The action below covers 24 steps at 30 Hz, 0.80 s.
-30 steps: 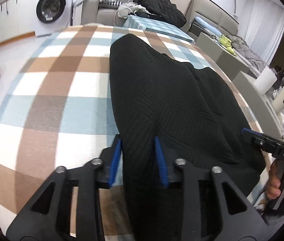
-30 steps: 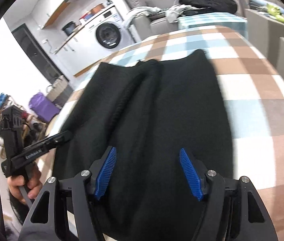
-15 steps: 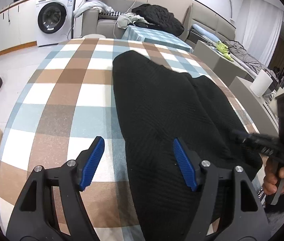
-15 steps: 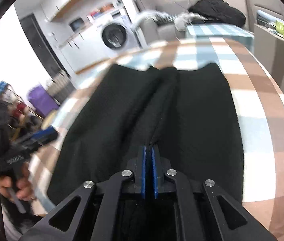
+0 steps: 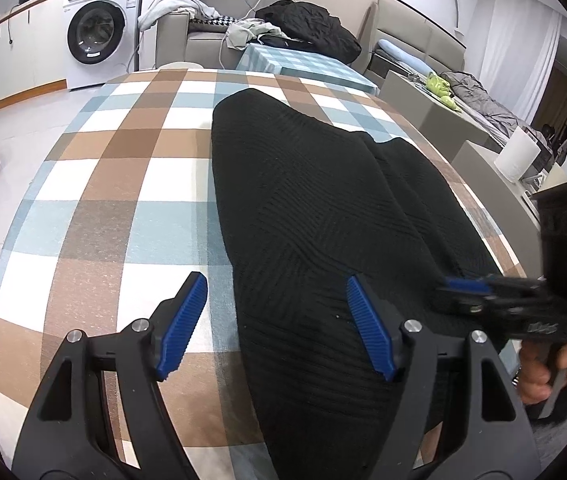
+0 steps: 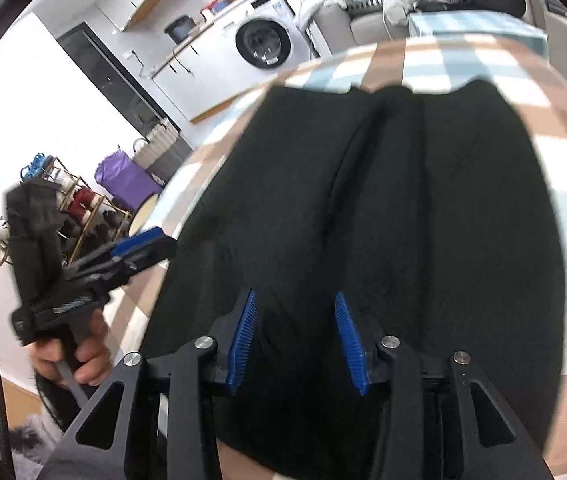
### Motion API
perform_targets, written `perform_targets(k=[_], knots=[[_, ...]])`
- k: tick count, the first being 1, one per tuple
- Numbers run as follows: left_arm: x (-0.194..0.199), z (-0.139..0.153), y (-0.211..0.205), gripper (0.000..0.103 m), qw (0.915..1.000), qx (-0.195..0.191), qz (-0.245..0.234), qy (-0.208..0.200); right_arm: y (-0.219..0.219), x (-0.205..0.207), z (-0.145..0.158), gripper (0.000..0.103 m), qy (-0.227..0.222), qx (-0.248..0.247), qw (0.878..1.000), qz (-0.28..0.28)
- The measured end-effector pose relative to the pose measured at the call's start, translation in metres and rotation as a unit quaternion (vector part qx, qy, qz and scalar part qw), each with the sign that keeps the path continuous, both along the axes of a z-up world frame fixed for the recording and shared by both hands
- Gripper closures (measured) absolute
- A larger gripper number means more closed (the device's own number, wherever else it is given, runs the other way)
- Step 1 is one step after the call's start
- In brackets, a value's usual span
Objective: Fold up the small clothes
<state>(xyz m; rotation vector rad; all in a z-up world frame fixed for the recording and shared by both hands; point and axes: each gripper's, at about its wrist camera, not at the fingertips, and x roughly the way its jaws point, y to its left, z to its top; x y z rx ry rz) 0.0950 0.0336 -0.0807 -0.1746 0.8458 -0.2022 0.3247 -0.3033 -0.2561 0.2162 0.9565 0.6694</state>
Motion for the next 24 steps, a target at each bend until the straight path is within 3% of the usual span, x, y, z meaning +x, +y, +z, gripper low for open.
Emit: perform_targets(k=[1,2,5,7,12,16,20,22,24], knots=[[0.0,0.001,-0.001,0.033,1.0,-0.002,0.0,0.0,0.003,0.0,-0.001,0.09,-0.002,0.003,1.0,0.001],[-0.001,0.001,-0.002,0.032,1.0,-0.001,-0.001,-0.002,0.002,-0.002,0.002,0.092,-0.006,0.009,1.0,-0.001],[-0.004,0.004,-0.004,0.032,1.0,-0.002,-0.006,-0.005,-0.006,-0.015,0.03,0.093,-0.052,0.026,0.998,-0.007],[-0.005,0.006,-0.007,0.028,0.9999,-0.001,-0.011,-0.007,-0.008,-0.02,0.039,0.093,-0.062,0.006,0.998,-0.007],[-0.007,0.003,-0.016,0.027,0.9997,0.012,-0.021,-0.002,0.006,-0.012,0.01,0.093,-0.023,-0.068,0.997,-0.01],[-0.013,0.007,-0.023,0.027,0.9991,0.012,-0.04,-0.009,0.002,-0.01,0.012,0.085,-0.009,-0.043,0.999,0.01],[-0.021,0.009,-0.039,0.026,0.9962,0.014,-0.085,-0.009,-0.002,-0.014,0.008,0.064,0.006,-0.034,0.998,0.044],[-0.026,0.009,-0.051,0.026,0.9939,0.024,-0.107,-0.01,0.001,-0.019,0.005,0.064,0.005,-0.049,0.997,0.059],[-0.029,0.008,-0.059,0.026,0.9918,0.029,-0.124,-0.009,0.003,-0.022,0.004,0.072,-0.008,-0.053,0.997,0.063]])
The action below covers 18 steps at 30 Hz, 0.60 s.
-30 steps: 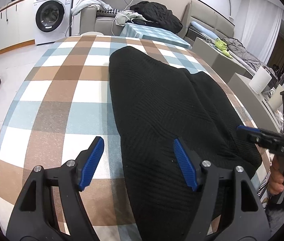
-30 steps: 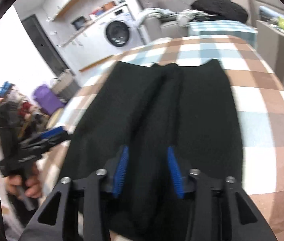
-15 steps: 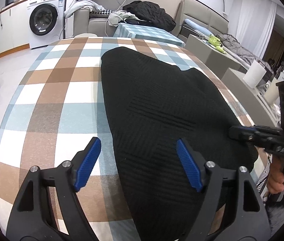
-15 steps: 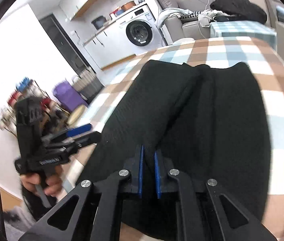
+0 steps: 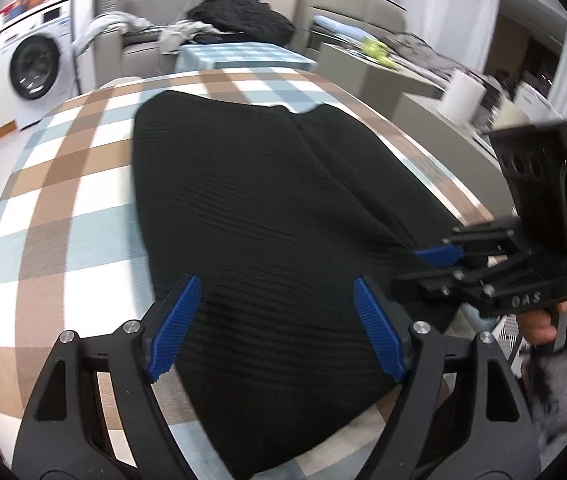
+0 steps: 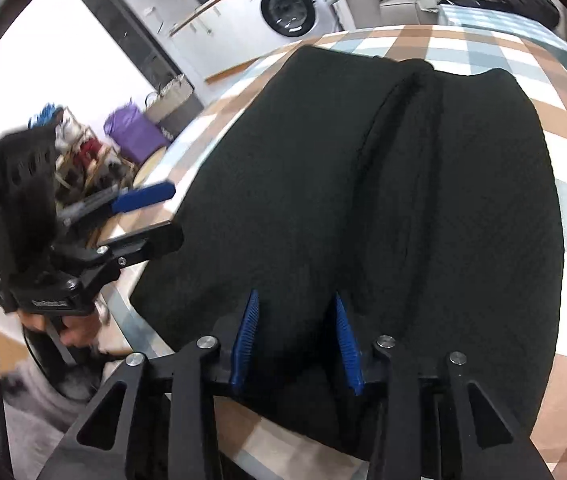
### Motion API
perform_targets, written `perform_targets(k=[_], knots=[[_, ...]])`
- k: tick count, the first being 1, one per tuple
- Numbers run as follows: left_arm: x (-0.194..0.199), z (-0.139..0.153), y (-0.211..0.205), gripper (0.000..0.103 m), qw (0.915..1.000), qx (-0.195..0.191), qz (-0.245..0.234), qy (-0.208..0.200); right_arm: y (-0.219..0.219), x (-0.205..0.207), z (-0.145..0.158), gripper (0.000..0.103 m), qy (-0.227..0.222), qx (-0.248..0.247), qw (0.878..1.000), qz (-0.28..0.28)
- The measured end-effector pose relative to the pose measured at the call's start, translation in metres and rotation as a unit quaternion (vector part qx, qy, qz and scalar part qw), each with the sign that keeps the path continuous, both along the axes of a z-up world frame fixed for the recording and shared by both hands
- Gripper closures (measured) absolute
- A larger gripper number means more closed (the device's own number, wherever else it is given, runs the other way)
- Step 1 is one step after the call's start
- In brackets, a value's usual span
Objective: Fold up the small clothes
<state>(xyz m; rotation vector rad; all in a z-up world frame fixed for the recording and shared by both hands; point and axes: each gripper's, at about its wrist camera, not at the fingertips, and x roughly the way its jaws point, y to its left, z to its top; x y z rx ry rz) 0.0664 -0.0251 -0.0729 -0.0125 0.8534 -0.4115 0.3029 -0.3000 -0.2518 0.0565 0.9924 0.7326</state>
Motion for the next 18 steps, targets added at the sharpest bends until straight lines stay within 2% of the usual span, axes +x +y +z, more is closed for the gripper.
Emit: perform_targets(k=[2,4,7,10,15,18], knots=[[-0.002,0.0,-0.003,0.026,1.0,0.0,-0.005,0.001,-0.002,-0.003,0.007,0.092,-0.017,0.011,1.0,0.013],[-0.003,0.001,-0.002,0.026,1.0,-0.003,-0.003,0.0,-0.002,-0.011,0.019,0.095,-0.046,0.012,0.999,0.023],[-0.004,0.003,0.002,0.026,0.9999,-0.009,-0.002,-0.003,-0.005,-0.014,0.018,0.096,-0.049,-0.002,0.999,0.021],[-0.002,-0.001,0.004,0.026,0.9999,-0.014,-0.006,0.005,-0.002,-0.005,-0.002,0.096,-0.015,-0.033,0.999,0.018],[-0.008,-0.005,-0.009,0.026,0.9991,-0.014,-0.039,0.011,-0.011,-0.007,0.004,0.091,-0.012,-0.01,1.0,0.015],[-0.013,-0.01,-0.021,0.026,0.998,-0.004,-0.061,0.018,-0.007,-0.01,0.003,0.091,-0.02,-0.027,0.999,0.023]])
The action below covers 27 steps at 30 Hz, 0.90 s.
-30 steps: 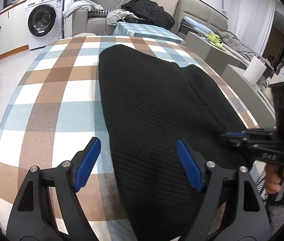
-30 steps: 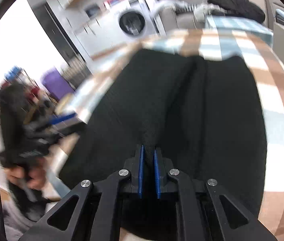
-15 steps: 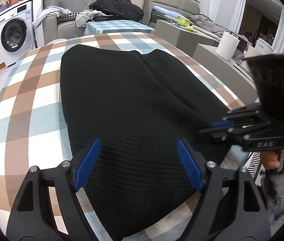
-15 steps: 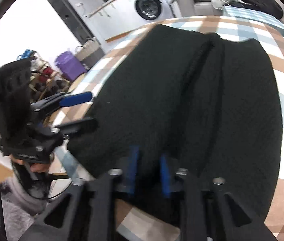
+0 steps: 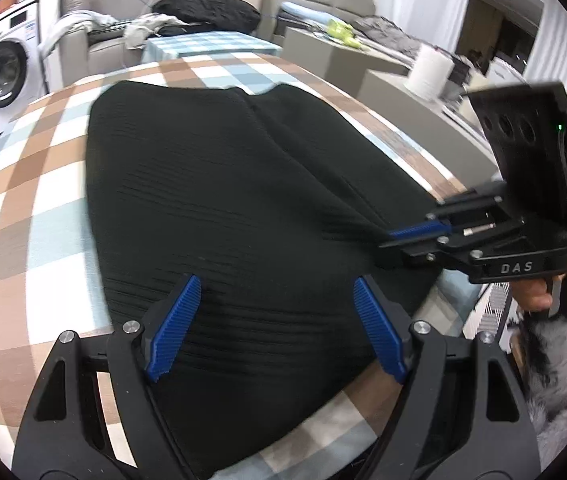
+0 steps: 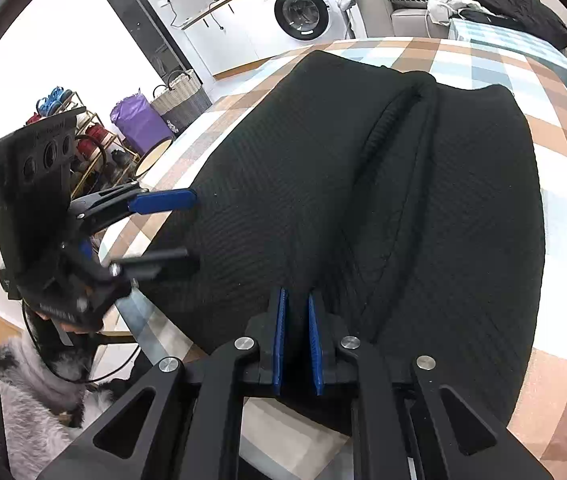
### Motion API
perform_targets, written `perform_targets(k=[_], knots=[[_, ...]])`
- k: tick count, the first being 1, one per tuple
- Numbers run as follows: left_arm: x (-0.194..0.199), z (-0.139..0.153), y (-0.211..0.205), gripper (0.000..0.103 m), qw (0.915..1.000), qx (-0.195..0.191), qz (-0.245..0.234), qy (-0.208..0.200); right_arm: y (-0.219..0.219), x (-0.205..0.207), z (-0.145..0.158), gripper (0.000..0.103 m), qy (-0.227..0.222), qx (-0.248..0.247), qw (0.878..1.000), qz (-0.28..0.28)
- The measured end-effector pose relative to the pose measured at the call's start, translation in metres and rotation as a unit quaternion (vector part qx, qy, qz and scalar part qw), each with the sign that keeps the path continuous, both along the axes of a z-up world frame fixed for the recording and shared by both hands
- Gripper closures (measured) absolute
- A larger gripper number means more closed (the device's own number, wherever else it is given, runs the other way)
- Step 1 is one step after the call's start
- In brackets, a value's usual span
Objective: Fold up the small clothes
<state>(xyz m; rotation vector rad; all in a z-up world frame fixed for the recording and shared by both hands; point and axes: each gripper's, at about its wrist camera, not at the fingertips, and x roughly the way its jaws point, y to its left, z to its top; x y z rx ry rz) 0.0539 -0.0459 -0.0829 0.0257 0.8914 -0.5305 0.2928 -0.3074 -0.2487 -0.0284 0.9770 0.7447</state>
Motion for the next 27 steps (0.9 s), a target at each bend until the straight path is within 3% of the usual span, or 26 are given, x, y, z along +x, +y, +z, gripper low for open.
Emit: perform_targets(k=[4,8,12,18,22,25,27], knots=[[-0.001,-0.001,-0.007,0.026,1.0,0.006,-0.004,-0.002,0.008,-0.006,-0.003,0.092,-0.026,-0.03,0.999,0.025],[-0.001,0.0,-0.005,0.026,1.0,-0.001,0.001,-0.002,0.0,-0.005,-0.003,0.088,-0.016,-0.02,0.999,0.019],[-0.001,-0.004,-0.01,0.026,1.0,0.001,-0.008,0.003,-0.007,0.009,0.004,0.079,-0.015,0.022,0.999,-0.031],[-0.005,-0.017,-0.031,0.021,0.9986,0.047,-0.026,0.004,0.007,0.05,-0.008,0.078,0.022,0.07,0.993,-0.095],[-0.003,-0.019,-0.031,0.02,0.9986,0.044,-0.027,0.007,0.013,0.079,-0.011,0.078,0.03,0.091,0.987,-0.126],[-0.002,-0.02,-0.032,0.02,0.9986,0.044,-0.028,0.005,0.019,0.093,-0.007,0.09,0.02,0.086,0.986,-0.139],[-0.002,-0.016,-0.03,0.02,0.9989,0.036,-0.03,0.004,0.02,0.087,0.008,0.094,-0.014,0.09,0.987,-0.134]])
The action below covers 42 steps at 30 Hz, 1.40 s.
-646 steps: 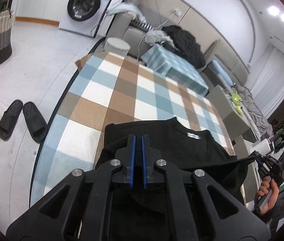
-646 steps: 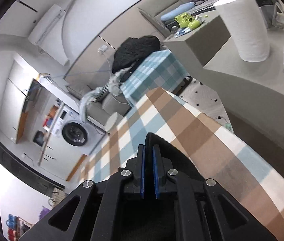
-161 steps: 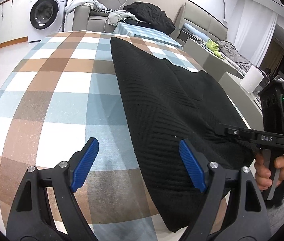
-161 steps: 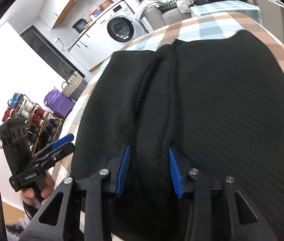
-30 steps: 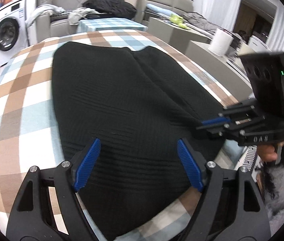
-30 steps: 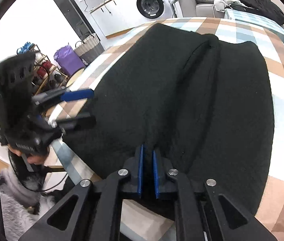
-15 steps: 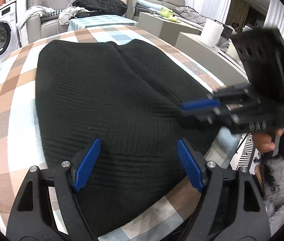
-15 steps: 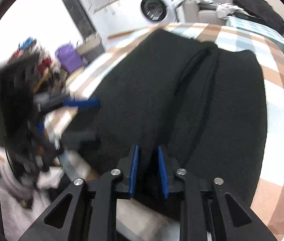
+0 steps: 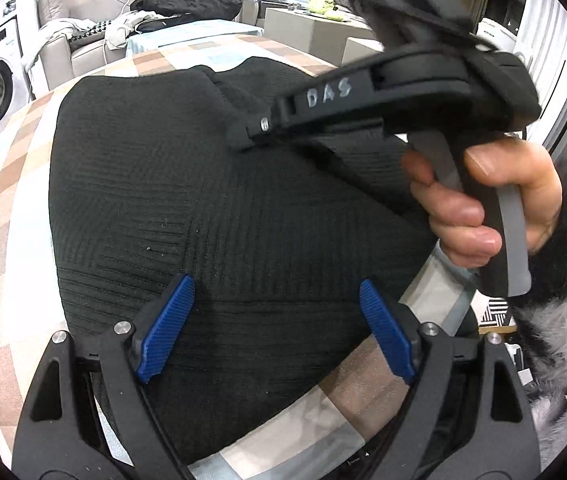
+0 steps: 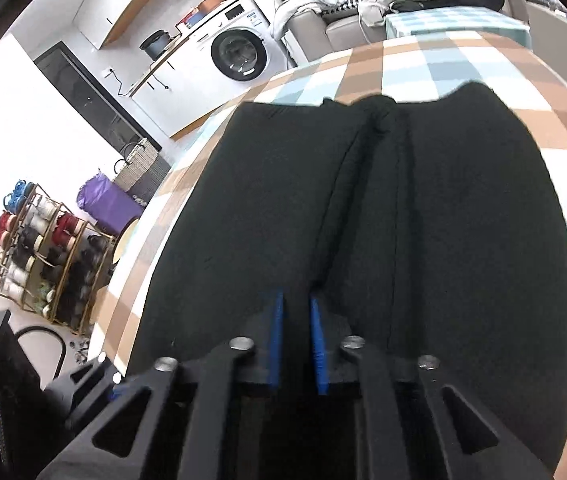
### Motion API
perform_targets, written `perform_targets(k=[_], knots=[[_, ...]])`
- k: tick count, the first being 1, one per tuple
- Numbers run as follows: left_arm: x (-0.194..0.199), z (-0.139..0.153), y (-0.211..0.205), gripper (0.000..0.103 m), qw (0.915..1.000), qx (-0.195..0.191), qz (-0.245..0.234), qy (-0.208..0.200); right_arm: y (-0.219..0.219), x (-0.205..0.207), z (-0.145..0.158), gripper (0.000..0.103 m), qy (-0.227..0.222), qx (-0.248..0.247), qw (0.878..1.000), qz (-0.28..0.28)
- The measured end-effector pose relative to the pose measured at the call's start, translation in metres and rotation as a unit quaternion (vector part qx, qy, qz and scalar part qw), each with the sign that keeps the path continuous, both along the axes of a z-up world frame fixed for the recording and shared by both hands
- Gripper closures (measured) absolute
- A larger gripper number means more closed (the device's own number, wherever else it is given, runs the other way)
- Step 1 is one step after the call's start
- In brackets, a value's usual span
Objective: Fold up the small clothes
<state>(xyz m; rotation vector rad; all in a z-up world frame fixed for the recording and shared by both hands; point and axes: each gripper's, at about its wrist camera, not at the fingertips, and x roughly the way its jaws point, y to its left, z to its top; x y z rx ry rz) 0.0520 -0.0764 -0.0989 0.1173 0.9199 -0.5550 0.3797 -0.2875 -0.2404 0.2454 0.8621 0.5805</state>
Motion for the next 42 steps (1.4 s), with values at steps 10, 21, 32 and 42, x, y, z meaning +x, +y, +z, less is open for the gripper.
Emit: perform_targets(k=[10,21,32,42], knots=[[0.009,0.012,0.024,0.02,0.9995,-0.027,0.014,-0.006,0.002,-0.004,0.006,0.093,-0.019,-0.074,0.997,-0.024],[0.036,0.018,0.07,0.02,0.9941,-0.065,0.087,-0.003,-0.016,-0.031,-0.012,0.077,0.051,-0.023,0.998,0.018],[0.046,0.012,0.11,0.02,0.9854,-0.087,0.146,0.009,-0.02,-0.058,-0.007,0.094,0.004,0.004,1.0,0.029],[0.03,0.01,0.107,0.02,0.9859,-0.076,0.148,0.019,-0.022,-0.065,-0.005,0.083,0.033,-0.046,0.998,0.036]])
